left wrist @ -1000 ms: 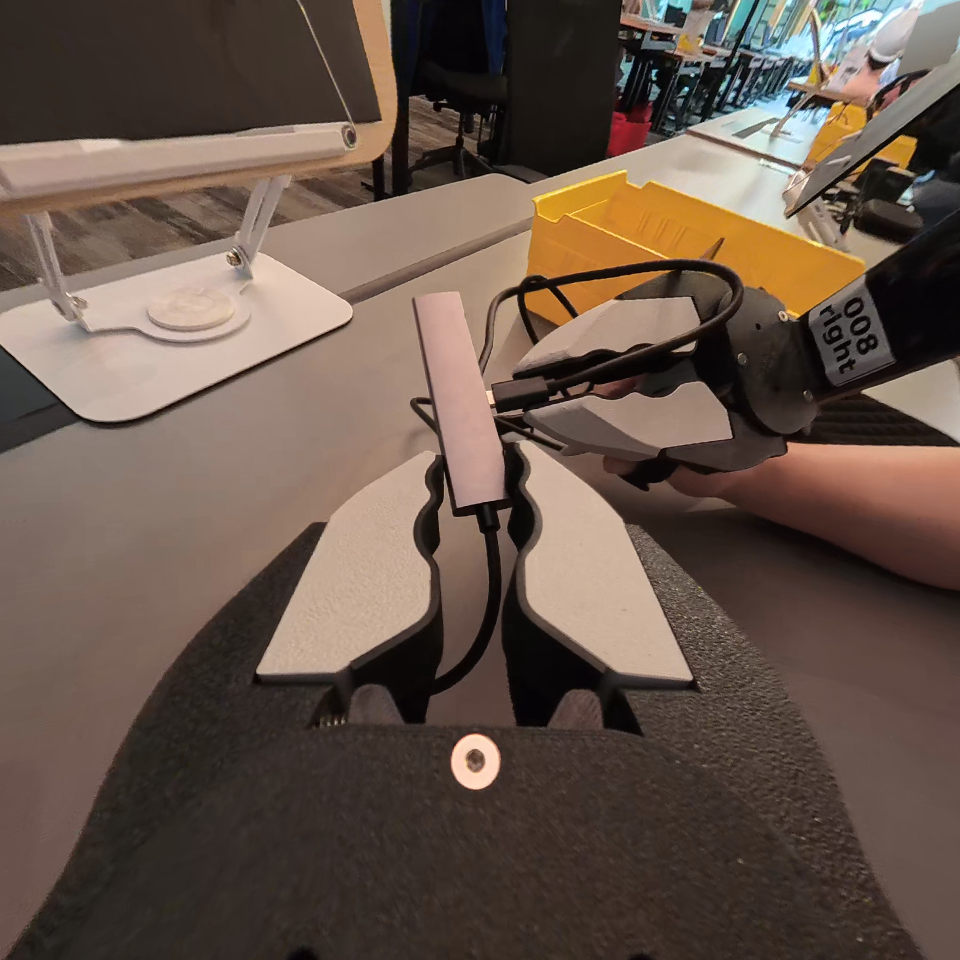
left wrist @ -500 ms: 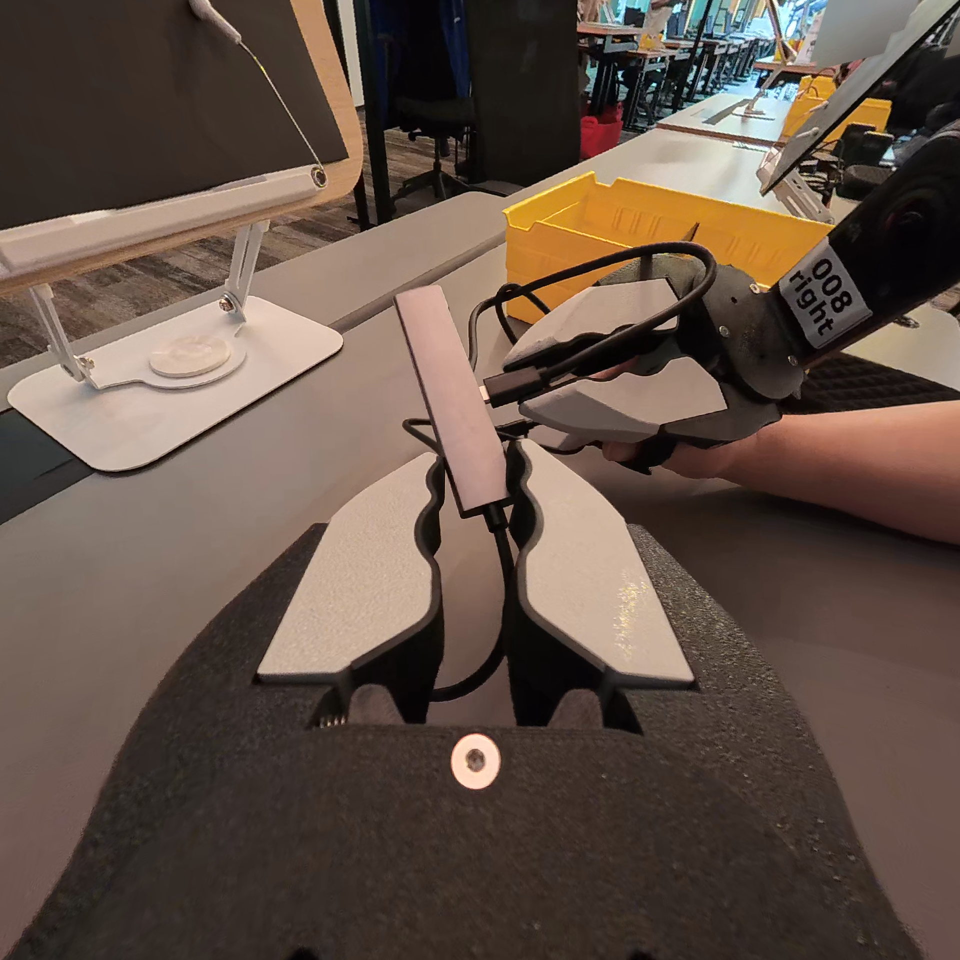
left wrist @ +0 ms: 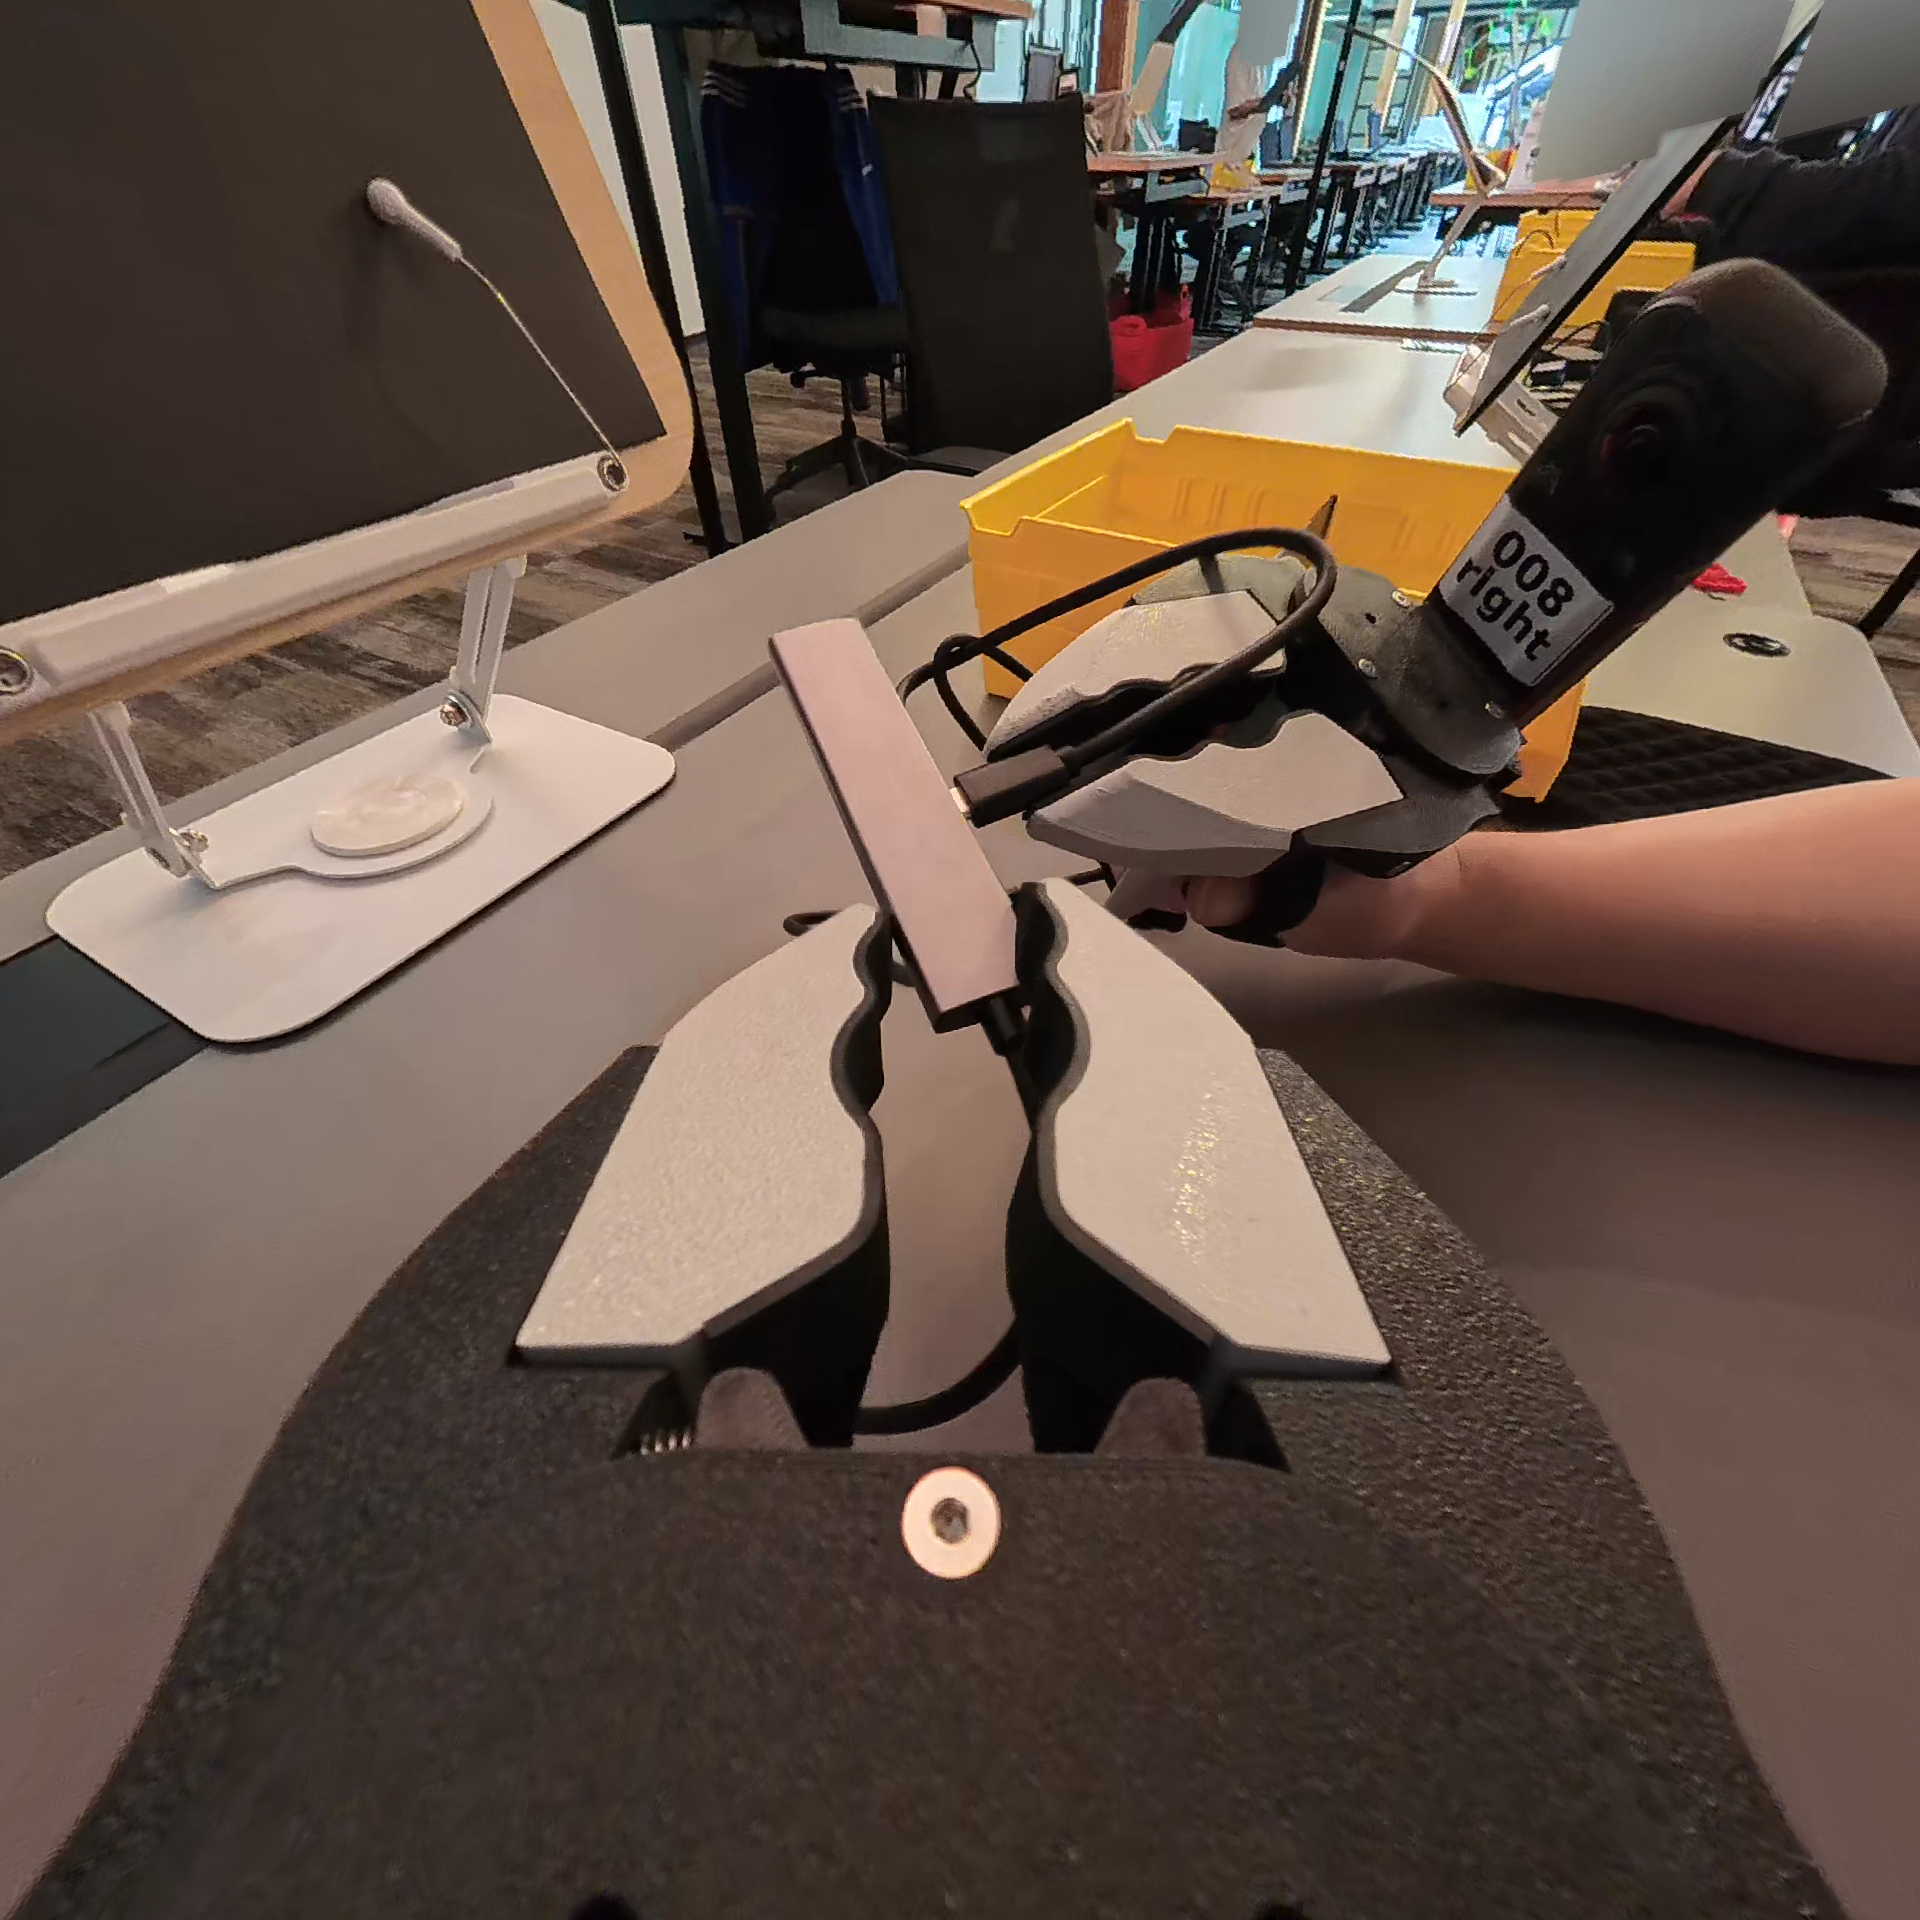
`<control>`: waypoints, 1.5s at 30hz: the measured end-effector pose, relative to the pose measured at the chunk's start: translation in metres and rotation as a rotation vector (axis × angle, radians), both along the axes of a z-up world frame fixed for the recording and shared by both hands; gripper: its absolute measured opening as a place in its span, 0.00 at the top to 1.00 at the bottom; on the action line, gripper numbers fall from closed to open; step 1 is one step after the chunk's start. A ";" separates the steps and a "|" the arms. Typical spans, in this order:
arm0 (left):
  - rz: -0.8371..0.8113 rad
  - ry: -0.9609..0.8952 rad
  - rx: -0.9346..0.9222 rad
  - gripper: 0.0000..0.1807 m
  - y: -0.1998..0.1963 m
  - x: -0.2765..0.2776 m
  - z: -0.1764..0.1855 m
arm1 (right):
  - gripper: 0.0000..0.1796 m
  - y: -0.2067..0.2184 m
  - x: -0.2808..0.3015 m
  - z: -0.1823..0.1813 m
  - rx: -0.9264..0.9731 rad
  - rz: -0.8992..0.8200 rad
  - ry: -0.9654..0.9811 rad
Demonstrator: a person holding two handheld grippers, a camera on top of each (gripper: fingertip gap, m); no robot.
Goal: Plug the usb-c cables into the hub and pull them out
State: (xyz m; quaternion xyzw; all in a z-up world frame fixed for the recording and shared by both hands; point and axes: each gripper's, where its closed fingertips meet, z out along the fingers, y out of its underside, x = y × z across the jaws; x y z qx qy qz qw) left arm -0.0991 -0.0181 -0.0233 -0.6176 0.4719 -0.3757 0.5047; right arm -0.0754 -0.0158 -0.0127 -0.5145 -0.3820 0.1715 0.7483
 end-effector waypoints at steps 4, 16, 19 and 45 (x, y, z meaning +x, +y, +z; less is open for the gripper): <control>0.016 -0.079 0.051 0.95 -0.002 -0.003 0.021 | 0.92 0.003 0.000 -0.002 0.025 -0.047 -0.019; 0.064 -0.052 0.082 0.85 -0.002 0.007 0.018 | 0.93 0.003 0.007 0.007 0.065 -0.108 0.007; 0.091 -0.049 0.087 0.85 0.000 0.008 0.016 | 0.93 0.005 0.008 0.008 0.046 -0.120 0.022; 0.193 -0.022 0.290 0.86 -0.002 0.009 0.024 | 0.93 -0.003 0.006 0.016 0.048 -0.096 0.068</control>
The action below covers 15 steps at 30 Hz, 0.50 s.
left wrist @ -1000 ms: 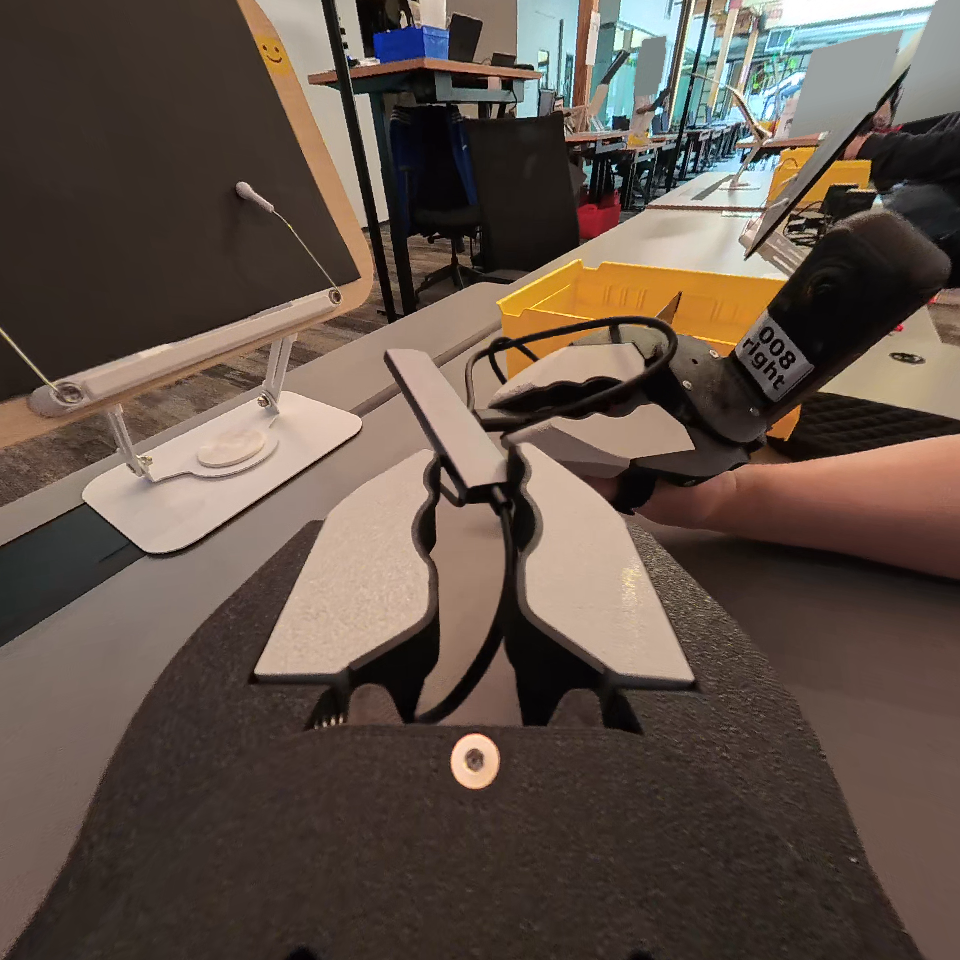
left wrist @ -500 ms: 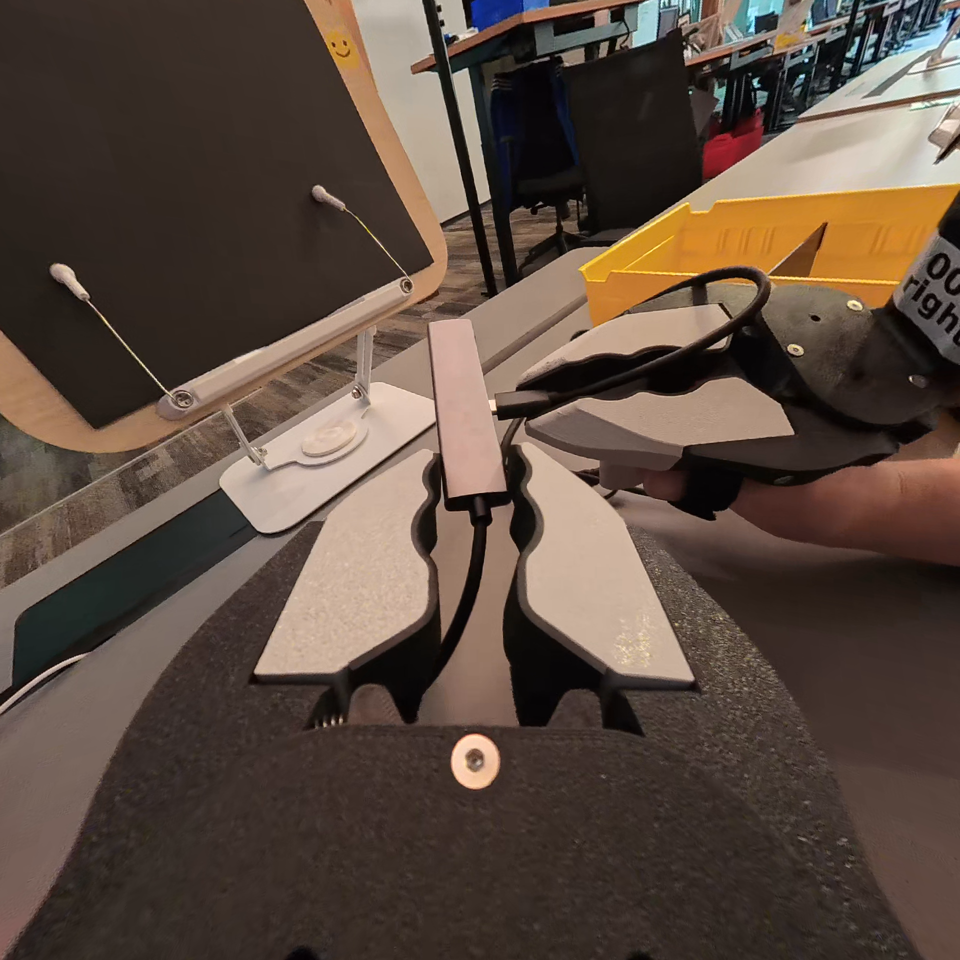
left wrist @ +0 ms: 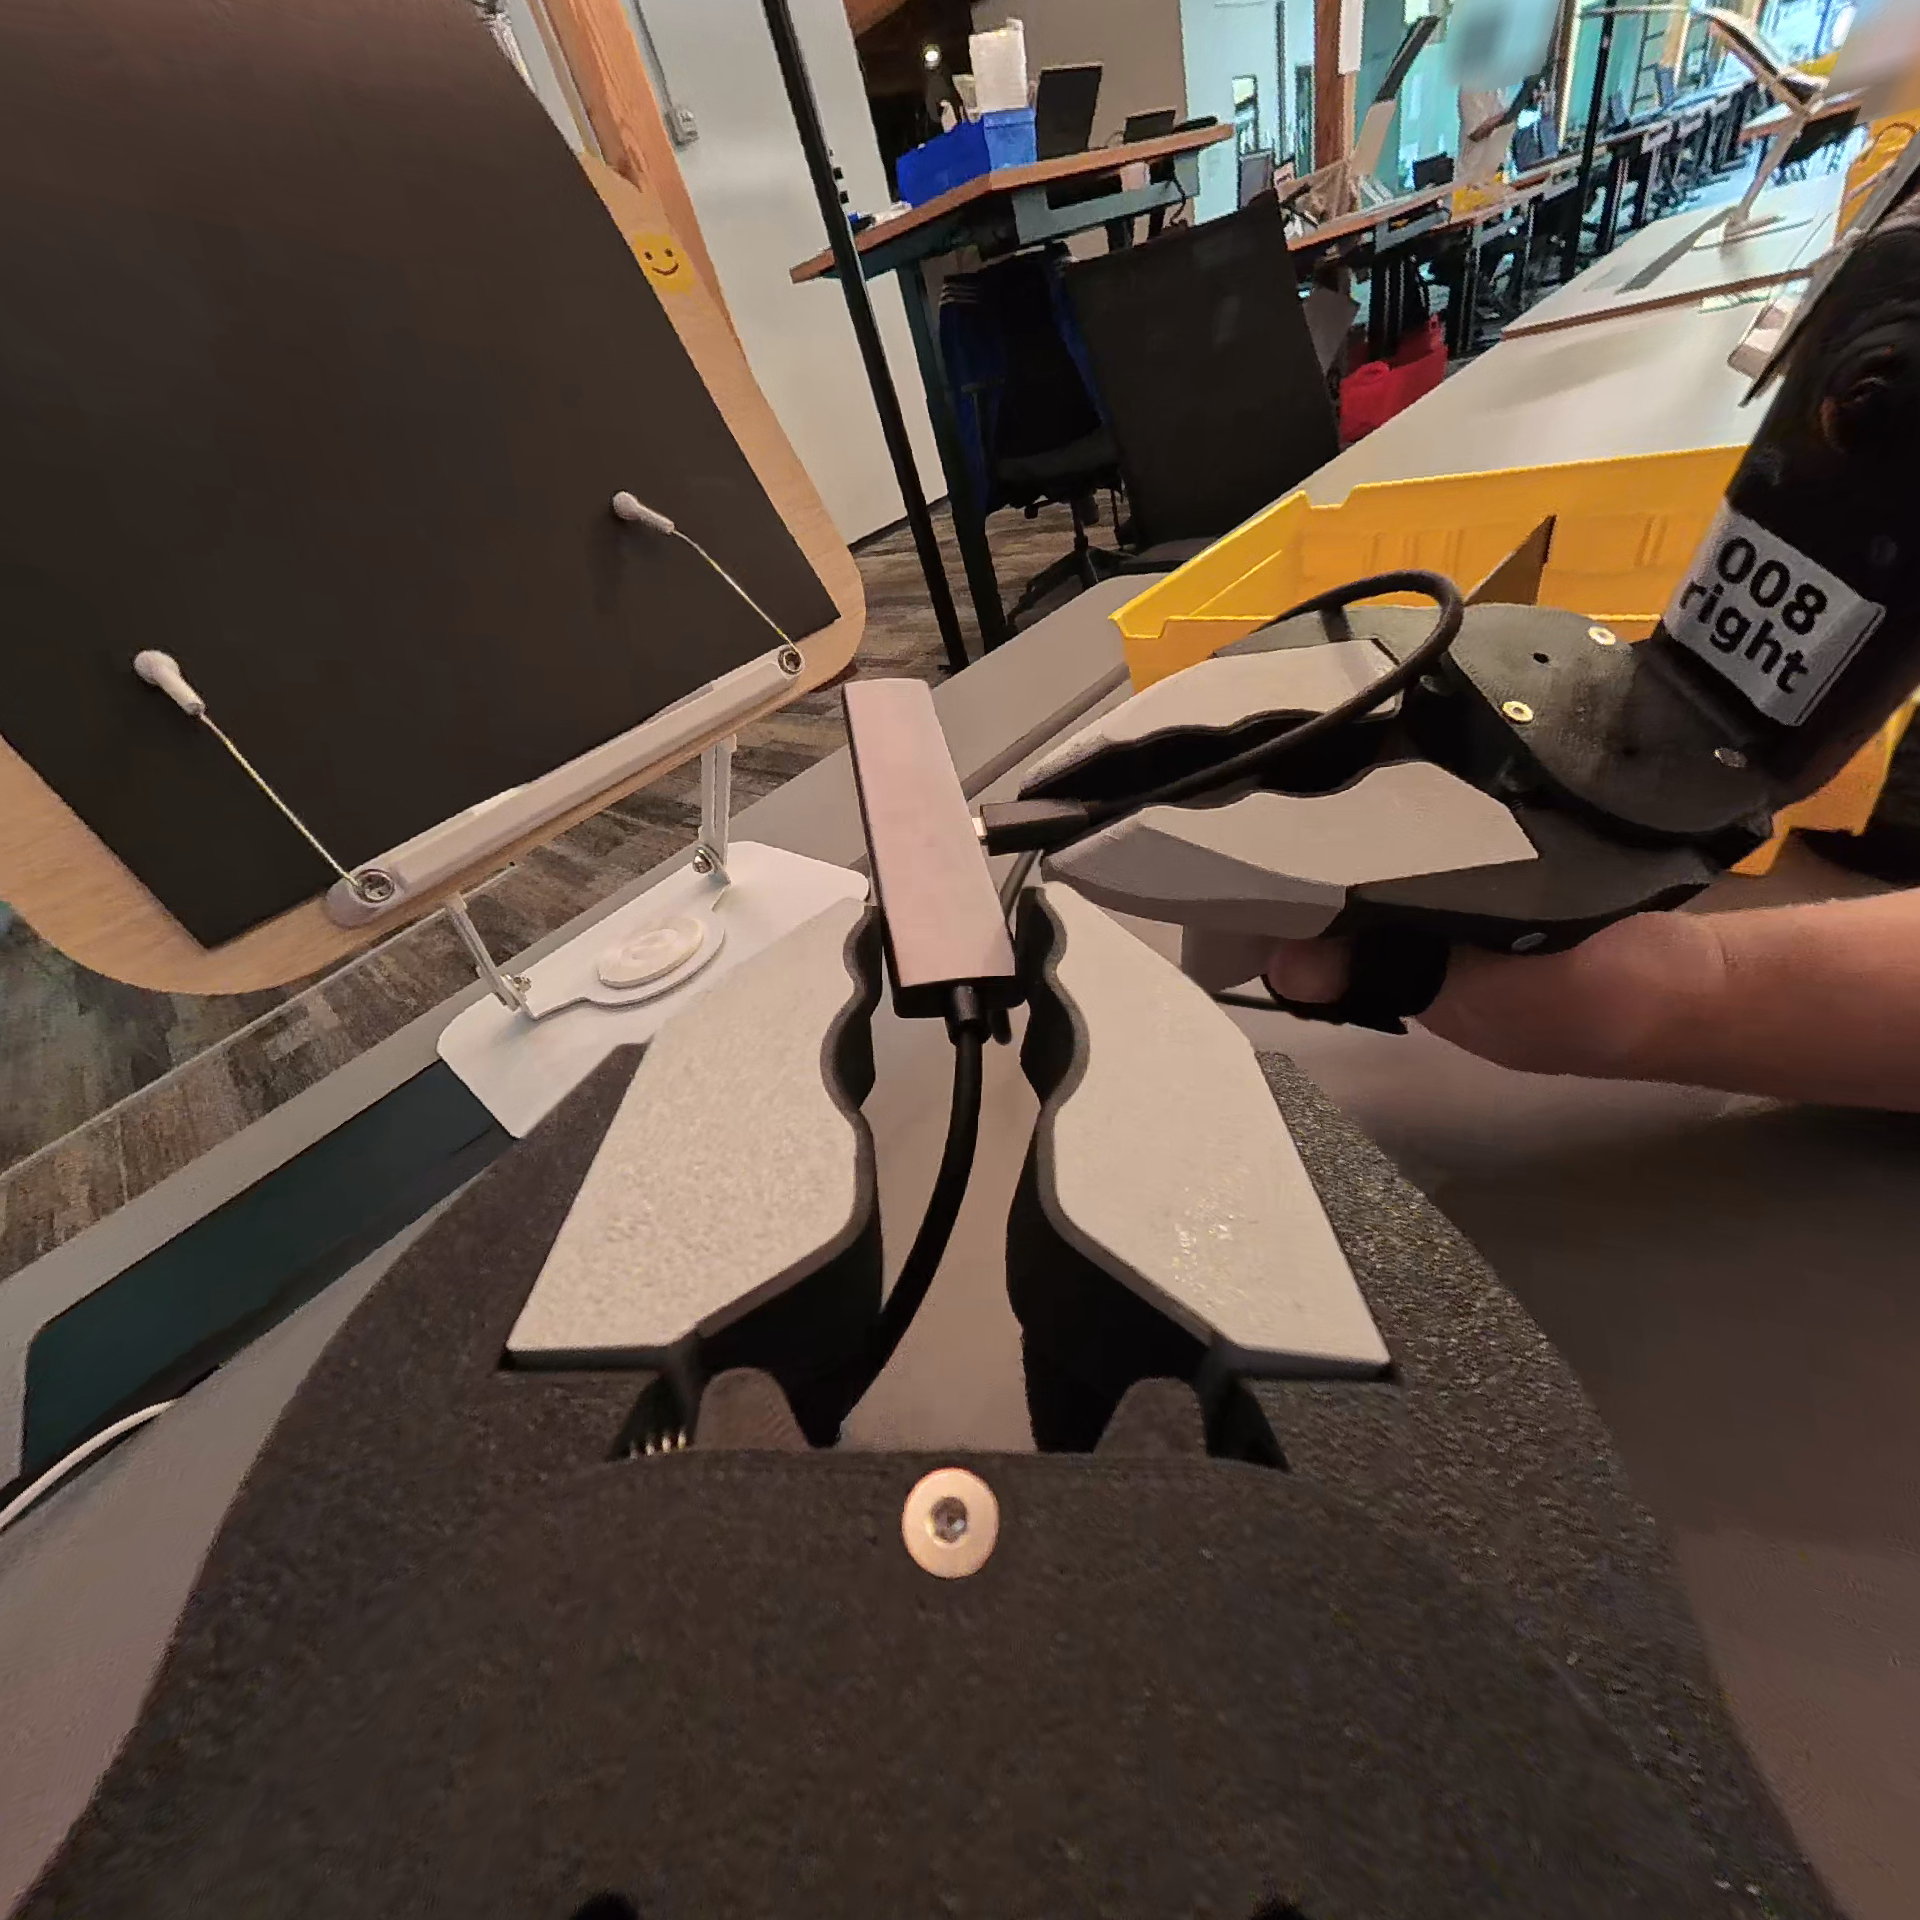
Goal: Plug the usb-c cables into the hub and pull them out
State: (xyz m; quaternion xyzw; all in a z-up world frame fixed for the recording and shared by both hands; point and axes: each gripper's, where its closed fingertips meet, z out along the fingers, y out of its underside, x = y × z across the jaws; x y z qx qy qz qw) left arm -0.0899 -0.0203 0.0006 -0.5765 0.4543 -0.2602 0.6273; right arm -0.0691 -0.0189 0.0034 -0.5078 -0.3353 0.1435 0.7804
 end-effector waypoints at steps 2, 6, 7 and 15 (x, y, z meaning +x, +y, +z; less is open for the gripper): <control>-0.014 0.005 0.004 0.86 -0.002 -0.001 0.000 | 0.93 -0.002 -0.001 0.001 0.005 0.029 -0.002; -0.071 -0.077 -0.004 0.95 -0.011 -0.004 0.015 | 0.92 -0.003 -0.002 -0.001 -0.004 0.069 -0.003; -0.059 -0.063 0.019 0.94 -0.011 -0.004 0.016 | 0.93 -0.003 -0.002 0.001 -0.004 0.064 -0.001; 0.017 0.026 0.116 0.85 -0.006 0.002 0.008 | 0.93 0.001 0.003 0.005 0.003 0.010 0.035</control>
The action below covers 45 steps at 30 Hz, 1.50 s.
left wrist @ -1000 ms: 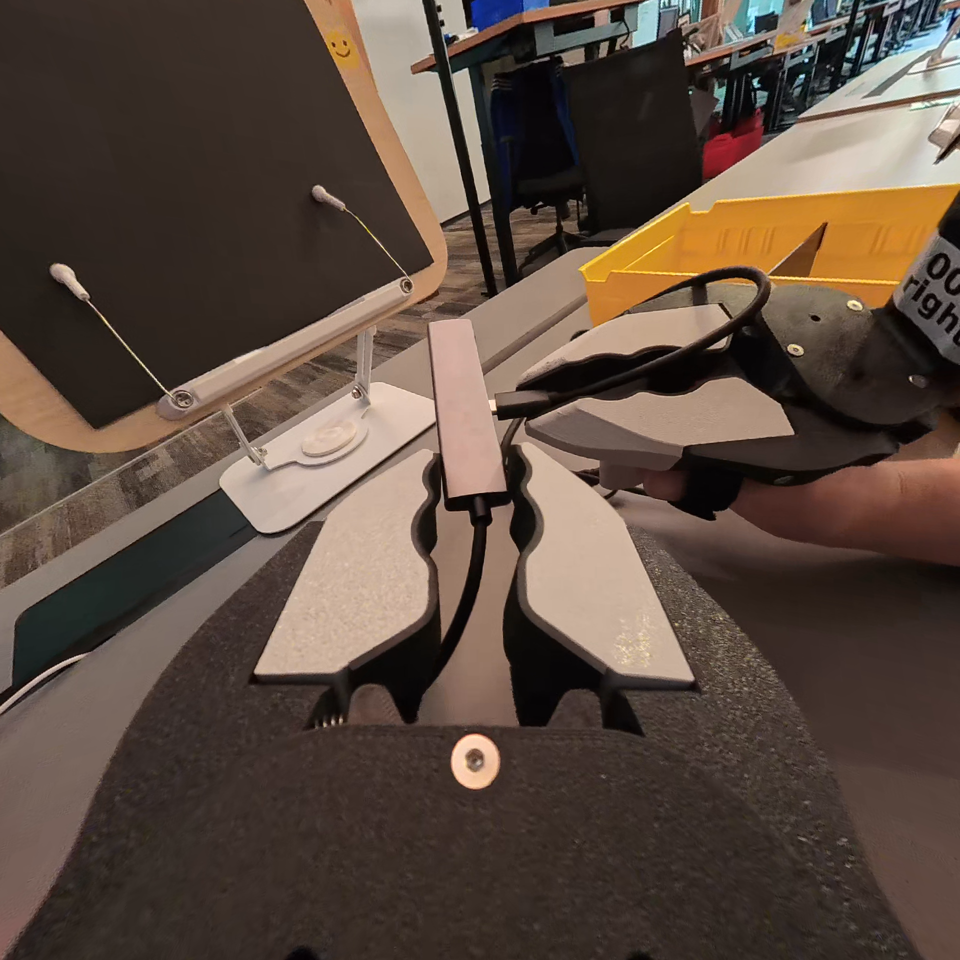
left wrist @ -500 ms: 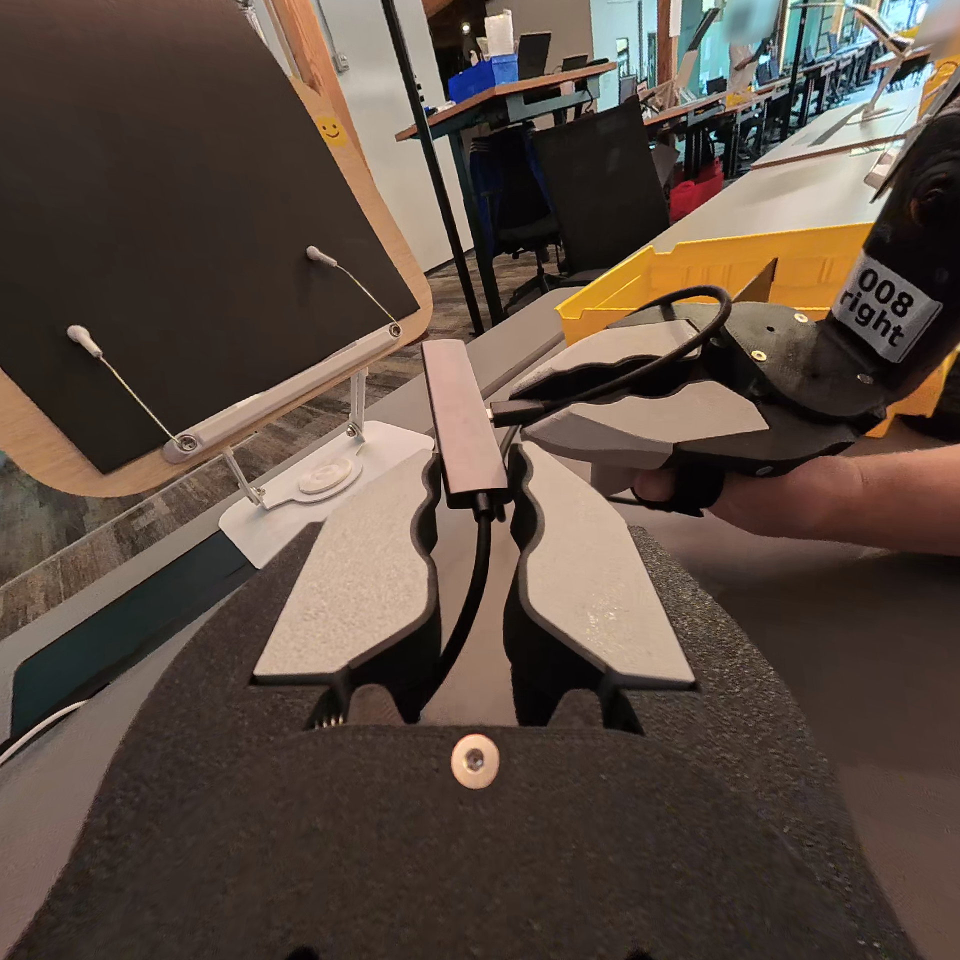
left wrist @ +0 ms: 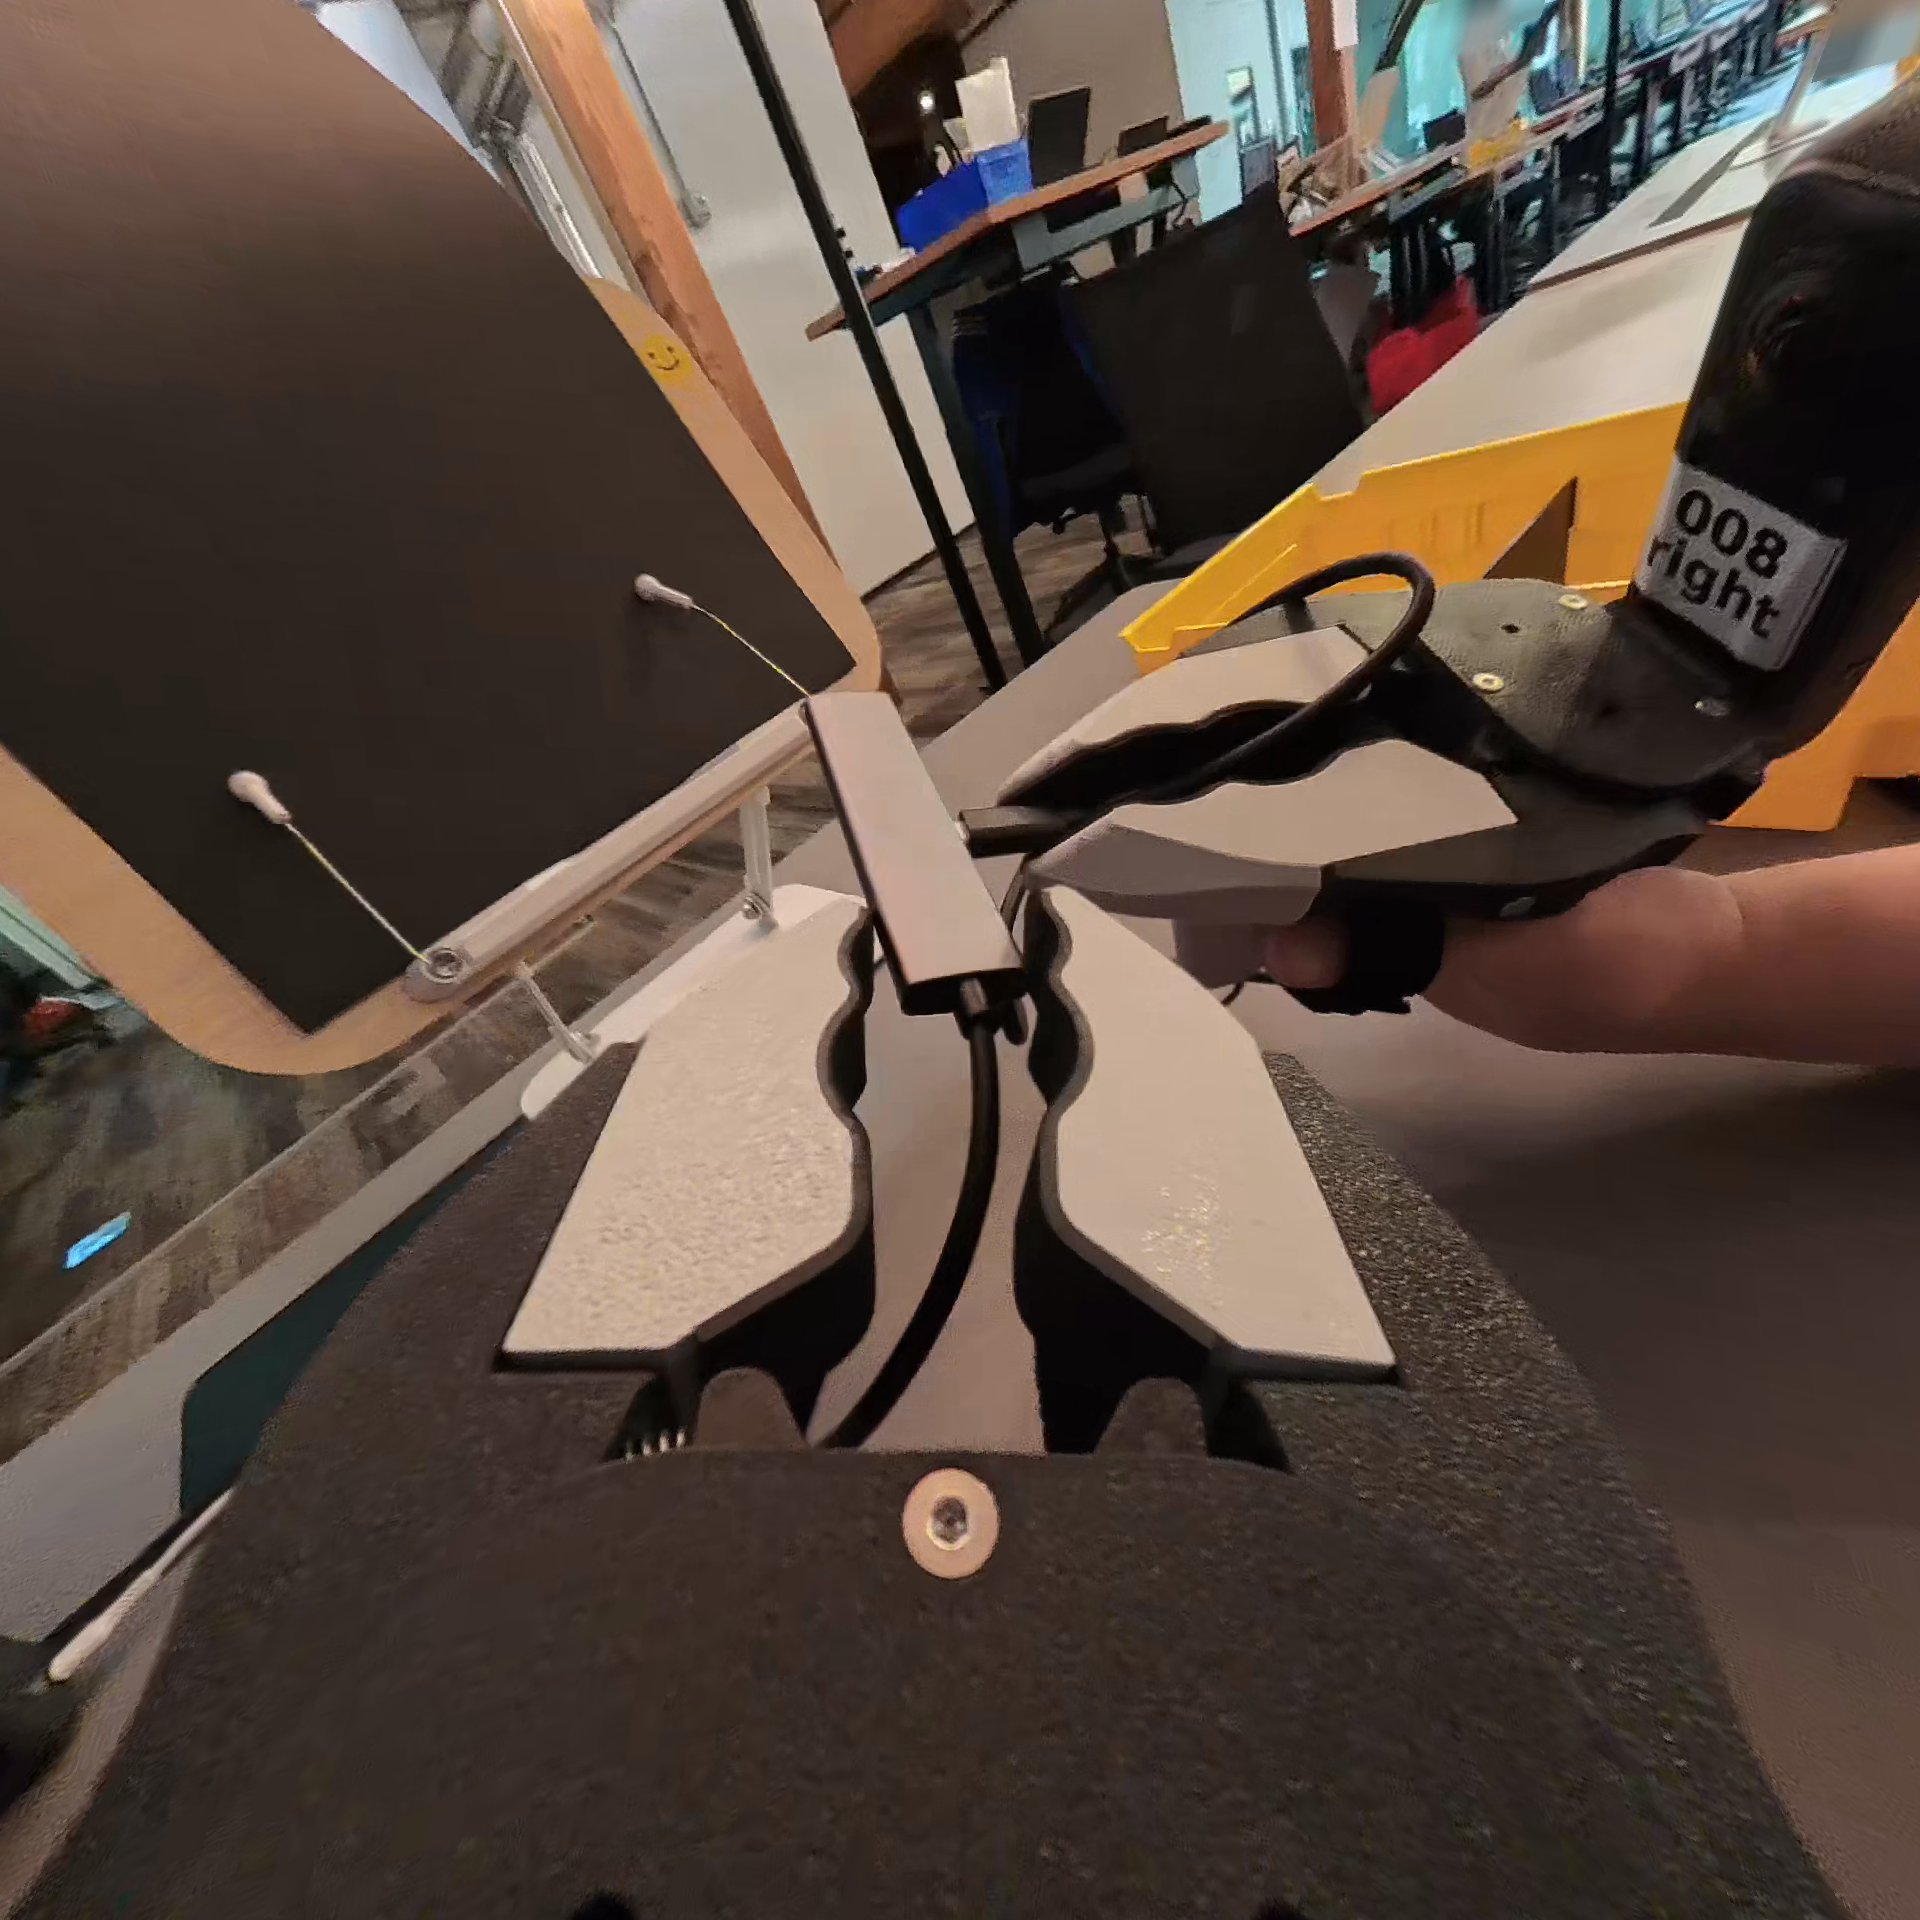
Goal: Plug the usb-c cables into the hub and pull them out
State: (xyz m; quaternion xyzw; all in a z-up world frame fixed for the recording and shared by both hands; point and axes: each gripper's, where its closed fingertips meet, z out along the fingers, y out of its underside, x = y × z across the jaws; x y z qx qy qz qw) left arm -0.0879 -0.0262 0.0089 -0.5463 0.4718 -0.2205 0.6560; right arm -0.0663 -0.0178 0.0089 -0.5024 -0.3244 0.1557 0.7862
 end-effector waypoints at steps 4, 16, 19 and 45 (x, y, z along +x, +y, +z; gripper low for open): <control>0.024 0.006 -0.032 0.82 0.006 0.003 -0.009 | 0.93 0.003 0.002 -0.003 -0.035 0.005 0.030; -0.013 -0.086 -0.280 0.81 0.011 0.007 -0.019 | 0.93 0.001 -0.005 -0.005 -0.013 -0.017 -0.013; -0.015 -0.099 -0.290 0.81 0.011 0.007 -0.019 | 0.93 0.001 -0.005 -0.006 -0.008 -0.020 -0.020; 0.062 -0.112 0.010 0.86 0.004 0.001 0.003 | 0.93 -0.003 -0.011 0.008 -0.150 0.133 0.181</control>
